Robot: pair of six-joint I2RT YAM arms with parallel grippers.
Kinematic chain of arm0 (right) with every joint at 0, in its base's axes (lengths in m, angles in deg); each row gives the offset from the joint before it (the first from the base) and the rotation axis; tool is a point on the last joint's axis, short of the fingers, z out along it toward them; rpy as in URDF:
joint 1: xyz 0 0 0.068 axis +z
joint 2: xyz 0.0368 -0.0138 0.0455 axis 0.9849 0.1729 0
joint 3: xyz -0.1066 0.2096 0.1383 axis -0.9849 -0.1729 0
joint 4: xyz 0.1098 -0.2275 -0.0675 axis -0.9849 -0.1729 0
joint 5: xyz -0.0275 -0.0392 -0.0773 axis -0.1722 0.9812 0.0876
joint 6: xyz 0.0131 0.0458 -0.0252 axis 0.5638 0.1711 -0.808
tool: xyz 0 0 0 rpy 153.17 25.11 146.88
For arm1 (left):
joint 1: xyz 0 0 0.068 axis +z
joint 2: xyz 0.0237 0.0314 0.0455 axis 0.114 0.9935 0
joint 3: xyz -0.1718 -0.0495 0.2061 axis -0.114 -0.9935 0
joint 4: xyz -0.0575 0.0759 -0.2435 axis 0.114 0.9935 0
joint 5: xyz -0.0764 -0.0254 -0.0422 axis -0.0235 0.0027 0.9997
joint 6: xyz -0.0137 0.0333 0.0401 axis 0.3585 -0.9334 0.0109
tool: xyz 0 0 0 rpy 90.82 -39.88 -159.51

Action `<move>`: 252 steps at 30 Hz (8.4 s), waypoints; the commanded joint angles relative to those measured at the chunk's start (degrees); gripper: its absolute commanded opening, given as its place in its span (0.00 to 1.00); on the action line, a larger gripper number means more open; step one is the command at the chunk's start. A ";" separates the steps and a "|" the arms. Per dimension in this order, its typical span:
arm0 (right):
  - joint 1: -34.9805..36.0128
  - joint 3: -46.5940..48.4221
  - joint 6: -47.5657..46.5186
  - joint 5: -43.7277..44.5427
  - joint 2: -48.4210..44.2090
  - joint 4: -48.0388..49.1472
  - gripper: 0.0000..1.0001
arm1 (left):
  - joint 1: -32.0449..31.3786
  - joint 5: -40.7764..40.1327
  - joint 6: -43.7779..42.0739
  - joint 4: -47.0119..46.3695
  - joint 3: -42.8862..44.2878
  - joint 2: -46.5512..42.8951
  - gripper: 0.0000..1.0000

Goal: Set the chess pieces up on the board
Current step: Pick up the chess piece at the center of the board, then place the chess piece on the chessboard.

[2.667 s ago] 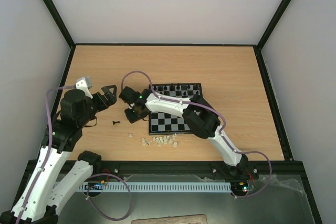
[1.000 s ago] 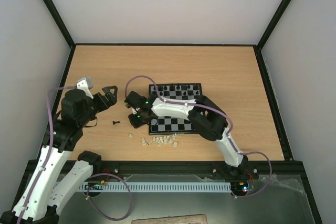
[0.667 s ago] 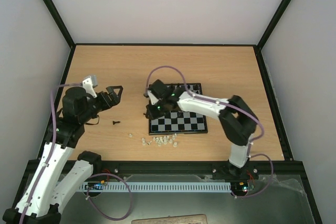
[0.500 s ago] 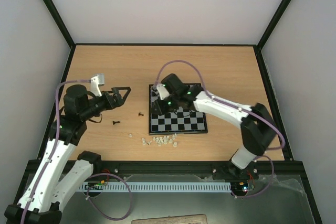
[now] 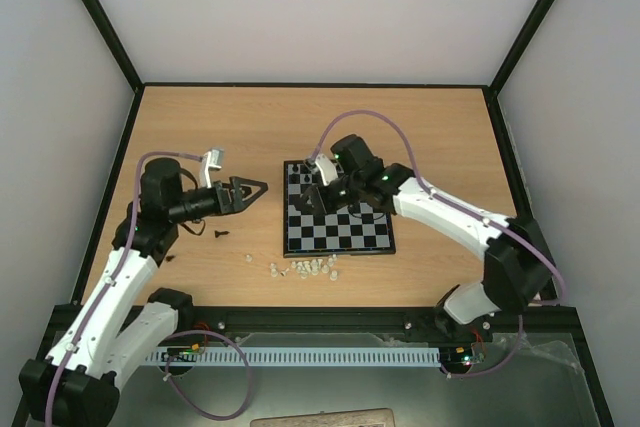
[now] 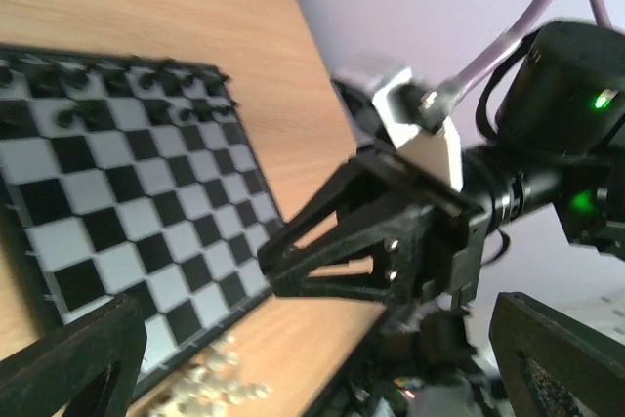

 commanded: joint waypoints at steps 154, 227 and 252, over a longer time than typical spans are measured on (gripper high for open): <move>12.74 8.64 6.82 16.24 7.83 -8.10 0.34 | 20.14 -54.97 0.54 29.00 16.77 24.20 0.02; -10.15 -6.79 6.90 22.40 -17.50 -11.43 0.38 | -27.35 -49.25 -18.50 39.83 80.00 91.37 0.02; -10.77 -8.54 6.51 20.49 -16.97 -10.04 0.38 | -28.05 -48.48 -17.92 40.38 79.87 89.23 0.11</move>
